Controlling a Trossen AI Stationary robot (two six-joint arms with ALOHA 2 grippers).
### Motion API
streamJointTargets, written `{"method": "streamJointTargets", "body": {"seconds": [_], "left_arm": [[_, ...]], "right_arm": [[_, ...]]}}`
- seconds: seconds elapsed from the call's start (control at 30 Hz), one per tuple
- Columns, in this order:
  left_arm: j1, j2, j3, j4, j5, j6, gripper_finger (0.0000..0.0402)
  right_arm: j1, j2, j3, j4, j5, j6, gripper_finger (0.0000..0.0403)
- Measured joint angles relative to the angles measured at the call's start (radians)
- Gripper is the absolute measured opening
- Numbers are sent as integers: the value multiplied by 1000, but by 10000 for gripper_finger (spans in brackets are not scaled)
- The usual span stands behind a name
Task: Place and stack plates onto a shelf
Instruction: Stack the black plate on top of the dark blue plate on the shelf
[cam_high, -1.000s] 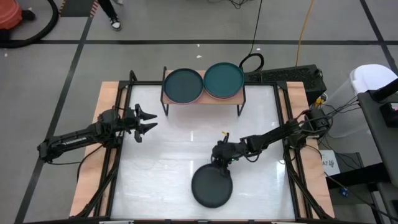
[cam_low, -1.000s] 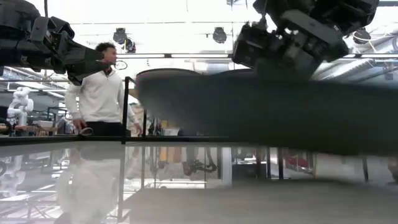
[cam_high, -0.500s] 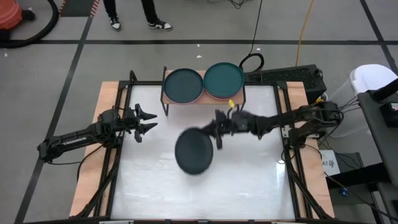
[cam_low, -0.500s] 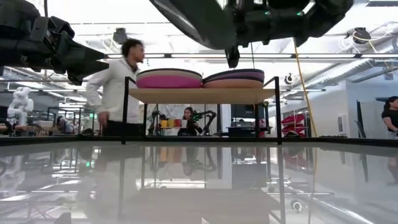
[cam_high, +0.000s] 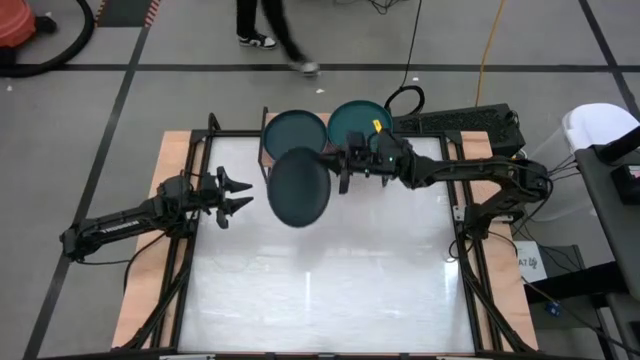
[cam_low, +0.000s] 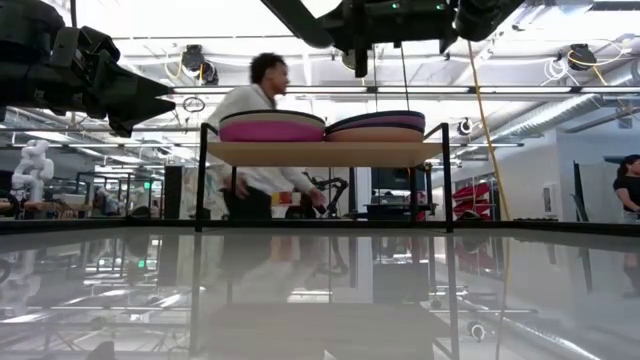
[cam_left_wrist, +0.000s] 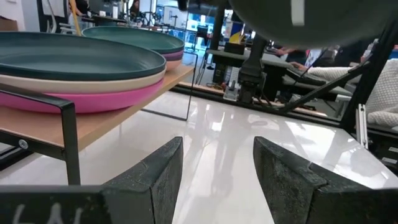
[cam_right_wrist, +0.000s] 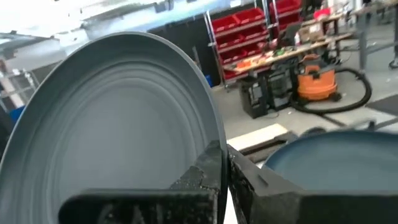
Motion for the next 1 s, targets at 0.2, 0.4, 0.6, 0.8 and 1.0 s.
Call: {"method": "streamJointTargets", "body": {"seconds": [0.2,0.4,0.6,0.8,1.0], "left_arm": [[0,0,0,0,0,0,200],[0,0,0,0,0,0,200],[0,0,0,1,0,0,200],[0,0,0,1,0,0,200],[0,0,0,1,-2,0,200]], "right_arm": [[-36,0,16,-8,0,0,0],[-66,0,16,-8,-1,0,0],[-125,0,16,10,-3,47,0],[-161,0,16,10,-3,55,0],[-171,2,16,10,21,36,0]]}}
